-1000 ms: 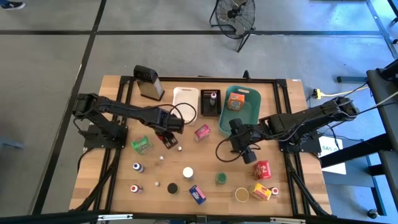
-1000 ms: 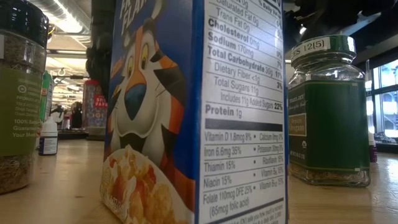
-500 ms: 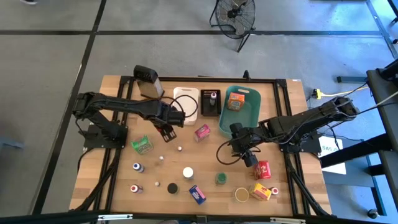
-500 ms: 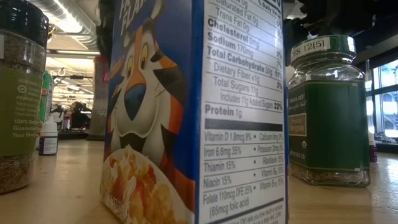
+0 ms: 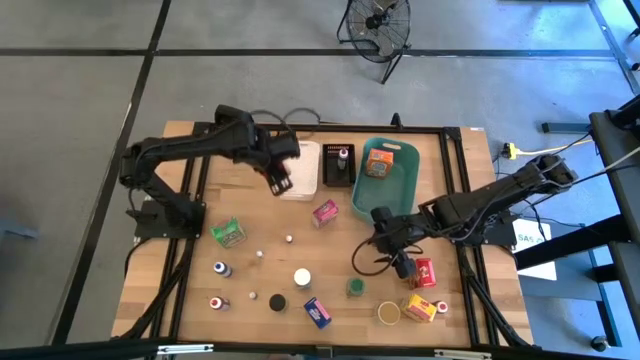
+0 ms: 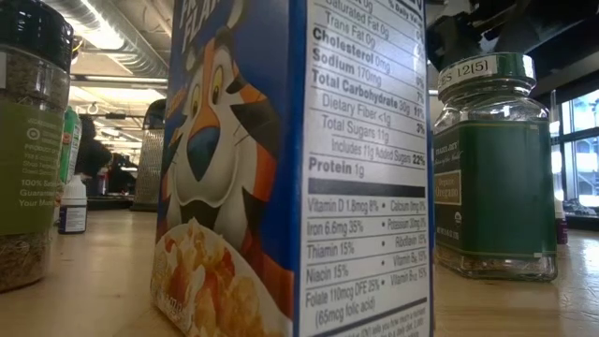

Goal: Pick & Place Kitchen Items
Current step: Put the red spice can into the white bin

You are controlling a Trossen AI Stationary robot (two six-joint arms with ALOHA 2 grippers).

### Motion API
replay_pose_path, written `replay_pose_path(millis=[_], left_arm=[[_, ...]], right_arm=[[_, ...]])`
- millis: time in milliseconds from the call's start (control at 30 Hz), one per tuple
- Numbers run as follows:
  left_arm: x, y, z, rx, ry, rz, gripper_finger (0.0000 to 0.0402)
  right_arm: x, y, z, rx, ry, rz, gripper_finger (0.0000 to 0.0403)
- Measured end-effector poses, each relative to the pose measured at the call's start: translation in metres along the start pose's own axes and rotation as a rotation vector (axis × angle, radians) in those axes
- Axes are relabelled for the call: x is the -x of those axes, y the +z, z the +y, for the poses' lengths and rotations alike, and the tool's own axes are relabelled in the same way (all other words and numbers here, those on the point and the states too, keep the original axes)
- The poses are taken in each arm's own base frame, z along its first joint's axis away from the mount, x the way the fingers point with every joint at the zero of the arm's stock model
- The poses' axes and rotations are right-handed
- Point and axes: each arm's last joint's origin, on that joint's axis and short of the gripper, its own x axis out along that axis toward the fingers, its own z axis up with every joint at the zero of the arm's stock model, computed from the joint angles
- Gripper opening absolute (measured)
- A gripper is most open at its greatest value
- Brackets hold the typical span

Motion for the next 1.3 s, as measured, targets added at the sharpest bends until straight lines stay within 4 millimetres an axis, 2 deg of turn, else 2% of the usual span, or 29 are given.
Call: replay_pose_path(millis=[167, 367, 733, 967, 1300], left_arm=[[-0.007, 0.020, 0.025, -0.102, -0.073, -0.110, 0.0216], [-0.020, 0.037, 0.037, -0.224, -0.124, -0.187, 0.0216], [-0.082, 0.053, 0.048, -0.386, -0.096, -0.055, 0.0216], [-0.103, 0.061, 0.062, -0.418, -0.074, -0.066, 0.0216], [-0.130, 0.061, 0.075, -0.376, -0.074, 0.010, 0.0216]], right_arm=[[0.000, 0.001, 0.008, 0.006, 0.019, -0.013, 0.0239], [0.000, 0.003, 0.014, 0.024, 0.035, -0.031, 0.0239], [0.000, 0.003, 0.019, 0.022, 0.044, -0.038, 0.0239], [0.000, 0.003, 0.019, 0.022, 0.044, -0.036, 0.0239], [0.000, 0.003, 0.019, 0.031, 0.044, -0.032, 0.0239]])
